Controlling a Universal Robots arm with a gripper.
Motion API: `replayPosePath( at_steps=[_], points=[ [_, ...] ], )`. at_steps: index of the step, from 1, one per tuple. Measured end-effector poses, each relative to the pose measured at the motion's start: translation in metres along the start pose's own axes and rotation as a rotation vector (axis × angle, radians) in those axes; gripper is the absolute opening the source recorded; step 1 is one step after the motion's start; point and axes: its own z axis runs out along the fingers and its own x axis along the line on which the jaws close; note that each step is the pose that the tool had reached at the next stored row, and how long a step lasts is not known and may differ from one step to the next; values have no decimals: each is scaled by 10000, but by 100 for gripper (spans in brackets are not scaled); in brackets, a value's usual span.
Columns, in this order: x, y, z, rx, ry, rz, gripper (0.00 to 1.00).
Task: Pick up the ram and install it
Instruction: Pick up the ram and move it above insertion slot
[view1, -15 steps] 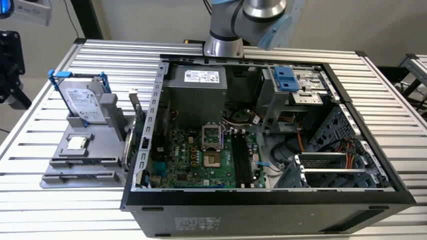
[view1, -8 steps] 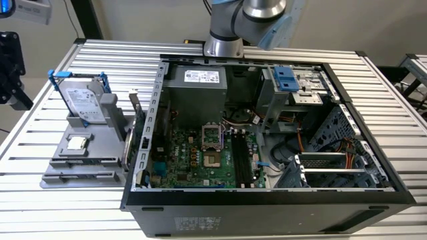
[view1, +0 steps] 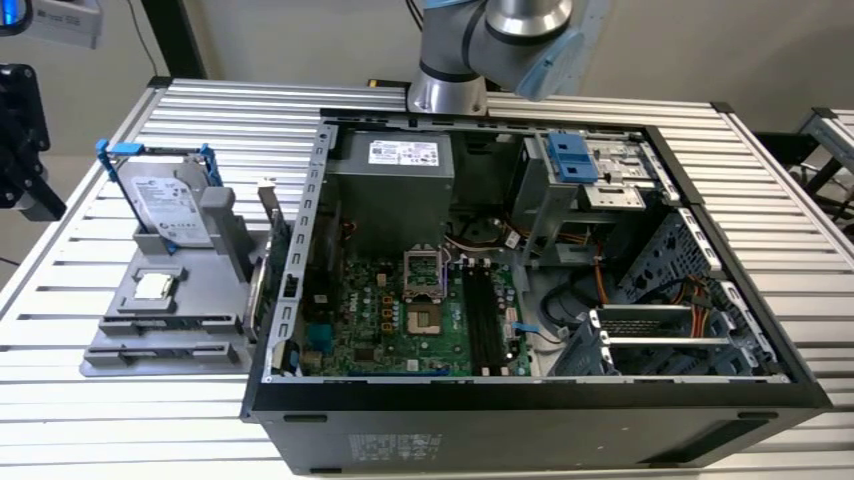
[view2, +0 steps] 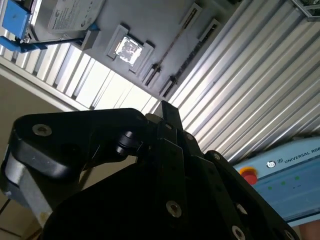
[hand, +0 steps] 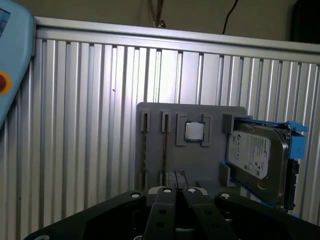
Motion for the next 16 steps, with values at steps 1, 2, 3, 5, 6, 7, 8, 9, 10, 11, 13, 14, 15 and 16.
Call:
replayPosePath(
  at_steps=[1, 2, 3, 5, 6, 7, 8, 9, 10, 11, 13, 14, 15, 16],
  points=[
    [0, 0, 0, 0, 0, 0, 0],
    [0, 0, 0, 0, 0, 0, 0],
    [0, 0, 0, 0, 0, 0, 0],
    [0, 0, 0, -1, 0, 0, 100],
    [0, 0, 0, -1, 0, 0, 100],
    [0, 0, 0, -1, 0, 0, 100],
    [0, 0, 0, -1, 0, 0, 100],
    [0, 0, 0, -1, 0, 0, 100],
    [0, 0, 0, -2, 0, 0, 100],
    [0, 0, 0, -3, 0, 0, 100],
    [0, 0, 0, -3, 0, 0, 100],
    [0, 0, 0, -3, 0, 1, 100],
    [0, 0, 0, -4, 0, 0, 100],
    [0, 0, 0, -4, -1, 0, 100]
  ],
)
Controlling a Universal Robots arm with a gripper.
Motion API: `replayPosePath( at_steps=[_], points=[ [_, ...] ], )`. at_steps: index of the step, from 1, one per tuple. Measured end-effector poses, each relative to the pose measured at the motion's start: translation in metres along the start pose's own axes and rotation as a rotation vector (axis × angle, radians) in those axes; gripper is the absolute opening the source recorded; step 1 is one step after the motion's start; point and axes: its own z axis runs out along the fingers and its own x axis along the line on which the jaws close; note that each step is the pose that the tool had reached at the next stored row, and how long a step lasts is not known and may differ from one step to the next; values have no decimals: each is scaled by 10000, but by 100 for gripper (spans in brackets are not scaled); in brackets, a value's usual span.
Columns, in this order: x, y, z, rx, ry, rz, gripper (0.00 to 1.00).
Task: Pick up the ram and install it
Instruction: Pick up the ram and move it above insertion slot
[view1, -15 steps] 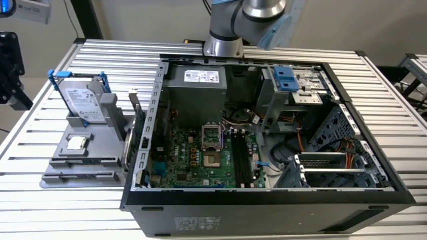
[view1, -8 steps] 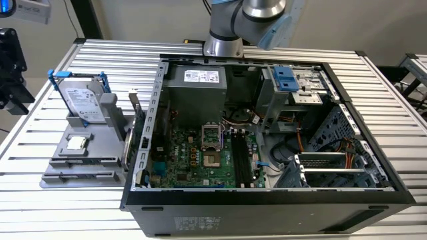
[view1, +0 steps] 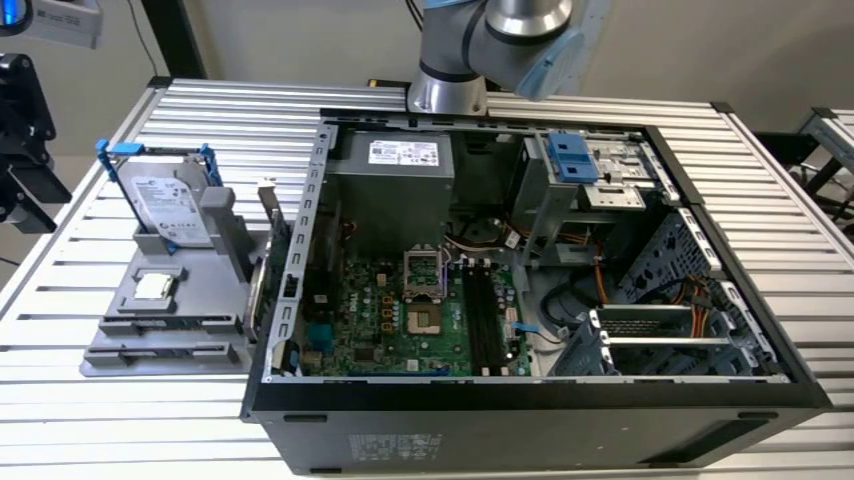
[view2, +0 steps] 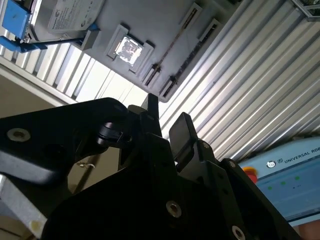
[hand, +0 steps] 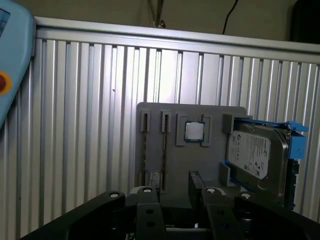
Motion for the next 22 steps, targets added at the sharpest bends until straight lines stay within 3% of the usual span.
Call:
replayPosePath(
  at_steps=[6, 10, 16, 22],
  points=[
    [1, -1, 4, 8, 2, -2, 100],
    [6, -1, 64, 28, 7, 4, 100],
    [12, -3, 151, 43, 136, 56, 100],
    [17, -4, 214, 267, 190, 43, 100]
  ],
)
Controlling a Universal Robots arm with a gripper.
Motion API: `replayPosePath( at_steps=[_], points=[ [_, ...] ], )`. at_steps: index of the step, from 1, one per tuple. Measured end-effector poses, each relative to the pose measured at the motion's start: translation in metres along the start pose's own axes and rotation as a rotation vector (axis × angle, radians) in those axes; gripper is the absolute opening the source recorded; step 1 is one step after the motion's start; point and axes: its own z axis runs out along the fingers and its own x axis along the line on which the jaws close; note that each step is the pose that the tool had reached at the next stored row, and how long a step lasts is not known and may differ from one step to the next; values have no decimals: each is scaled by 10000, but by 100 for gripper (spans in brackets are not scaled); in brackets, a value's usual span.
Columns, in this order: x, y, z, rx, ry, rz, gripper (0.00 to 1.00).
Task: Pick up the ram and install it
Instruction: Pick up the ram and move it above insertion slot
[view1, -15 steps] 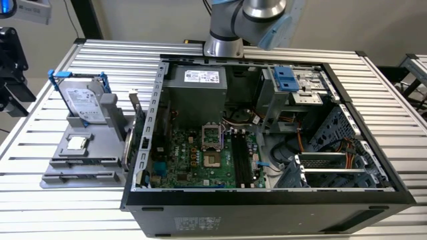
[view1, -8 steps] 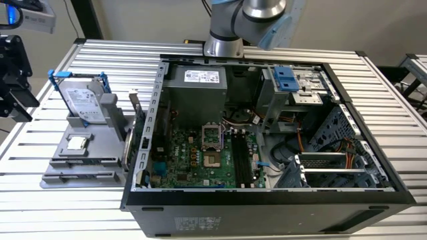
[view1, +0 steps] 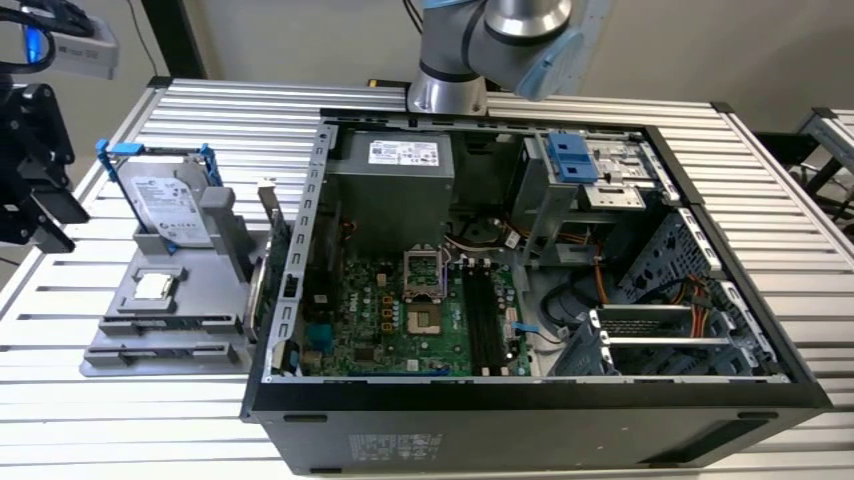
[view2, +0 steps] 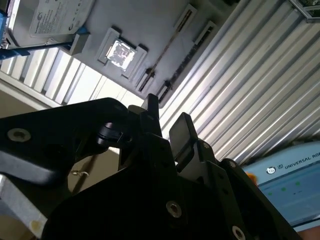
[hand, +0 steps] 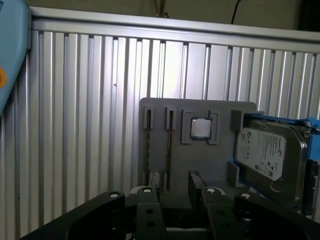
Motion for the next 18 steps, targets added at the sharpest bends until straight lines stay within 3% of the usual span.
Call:
replayPosePath(
  at_steps=[6, 10, 18],
  points=[
    [7, 0, 97, -1, 55, 12, 100],
    [11, 0, 163, -43, 54, 15, 100],
    [23, 1, 309, -43, 54, 14, 100]
  ],
)
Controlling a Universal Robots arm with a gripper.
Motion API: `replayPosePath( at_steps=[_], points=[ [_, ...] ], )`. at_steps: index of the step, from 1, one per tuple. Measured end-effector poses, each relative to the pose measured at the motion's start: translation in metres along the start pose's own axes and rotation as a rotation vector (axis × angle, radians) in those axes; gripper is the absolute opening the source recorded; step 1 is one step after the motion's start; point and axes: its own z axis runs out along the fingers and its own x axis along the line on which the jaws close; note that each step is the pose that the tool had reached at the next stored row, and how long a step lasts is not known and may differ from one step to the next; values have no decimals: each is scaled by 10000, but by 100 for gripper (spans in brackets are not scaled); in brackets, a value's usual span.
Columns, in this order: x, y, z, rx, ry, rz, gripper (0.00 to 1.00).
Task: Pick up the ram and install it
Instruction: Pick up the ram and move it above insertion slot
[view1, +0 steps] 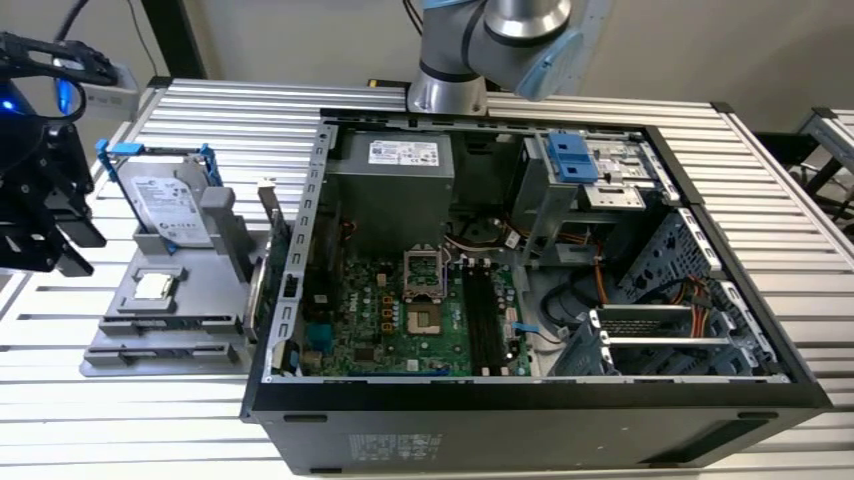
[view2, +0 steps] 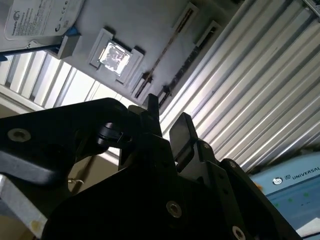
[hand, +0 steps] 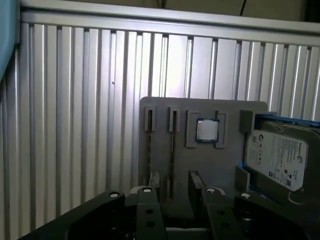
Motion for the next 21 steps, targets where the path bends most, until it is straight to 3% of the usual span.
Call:
replayPosePath(
  at_steps=[18, 21],
  points=[
    [21, 2, 324, 15, 1, 2, 100],
    [25, 2, 371, 78, 3, -3, 100]
  ],
)
